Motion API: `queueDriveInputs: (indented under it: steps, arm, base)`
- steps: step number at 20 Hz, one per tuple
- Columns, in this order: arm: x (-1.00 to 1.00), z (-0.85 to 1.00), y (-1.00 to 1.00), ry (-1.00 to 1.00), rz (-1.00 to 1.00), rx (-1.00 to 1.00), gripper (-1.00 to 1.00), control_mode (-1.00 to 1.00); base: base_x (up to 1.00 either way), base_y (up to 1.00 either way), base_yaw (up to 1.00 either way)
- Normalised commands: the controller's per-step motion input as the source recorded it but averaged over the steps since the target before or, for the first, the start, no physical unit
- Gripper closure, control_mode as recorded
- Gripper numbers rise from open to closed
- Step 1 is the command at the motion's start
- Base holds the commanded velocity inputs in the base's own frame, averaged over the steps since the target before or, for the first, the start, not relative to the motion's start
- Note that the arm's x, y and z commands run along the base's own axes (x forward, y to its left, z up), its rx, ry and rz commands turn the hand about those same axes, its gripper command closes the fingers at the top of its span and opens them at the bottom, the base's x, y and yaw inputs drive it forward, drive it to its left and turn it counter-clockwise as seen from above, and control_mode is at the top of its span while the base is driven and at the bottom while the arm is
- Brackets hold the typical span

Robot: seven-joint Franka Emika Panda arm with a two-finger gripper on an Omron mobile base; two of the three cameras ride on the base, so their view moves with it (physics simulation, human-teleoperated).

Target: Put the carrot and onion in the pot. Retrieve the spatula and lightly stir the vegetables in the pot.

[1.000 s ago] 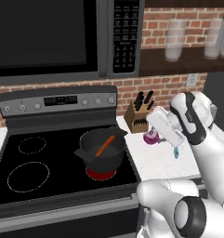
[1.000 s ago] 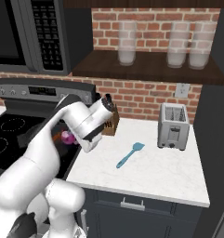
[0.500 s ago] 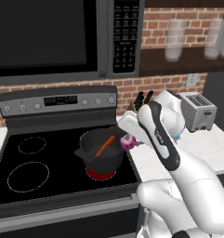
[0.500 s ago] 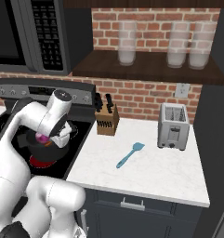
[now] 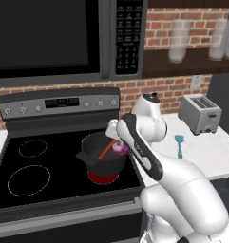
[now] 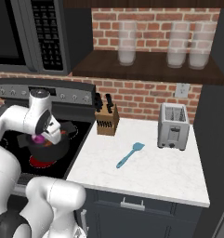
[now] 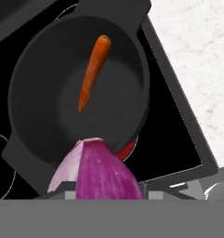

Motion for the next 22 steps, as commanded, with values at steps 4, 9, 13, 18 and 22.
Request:
queueDriveInputs:
  steps: [4, 9, 13, 18, 22]
  arm:
    - [0.34, -0.13, 0.4, -0.07, 0.04, -0.21, 1.0, -1.0]
    - [0.41, -0.19, 0.21, -0.04, 0.03, -0.17, 1.0, -1.0]
    - [0.18, -0.44, 0.01, -0.01, 0.05, -0.09, 1.0, -1.0]
    - [0.03, -0.17, 0.03, 0.0, 0.06, -0.03, 1.0, -1.0]
    - [0.08, -0.1, 0.18, 0.0, 0.07, -0.03, 1.0, -1.0]
  base:
    - [0.0, 0.0, 0.0]
    - [0.0, 0.0, 0.0]
    - [0.0, 0.0, 0.0]
    - [0.0, 0.0, 0.0]
    - [0.0, 0.0, 0.0]
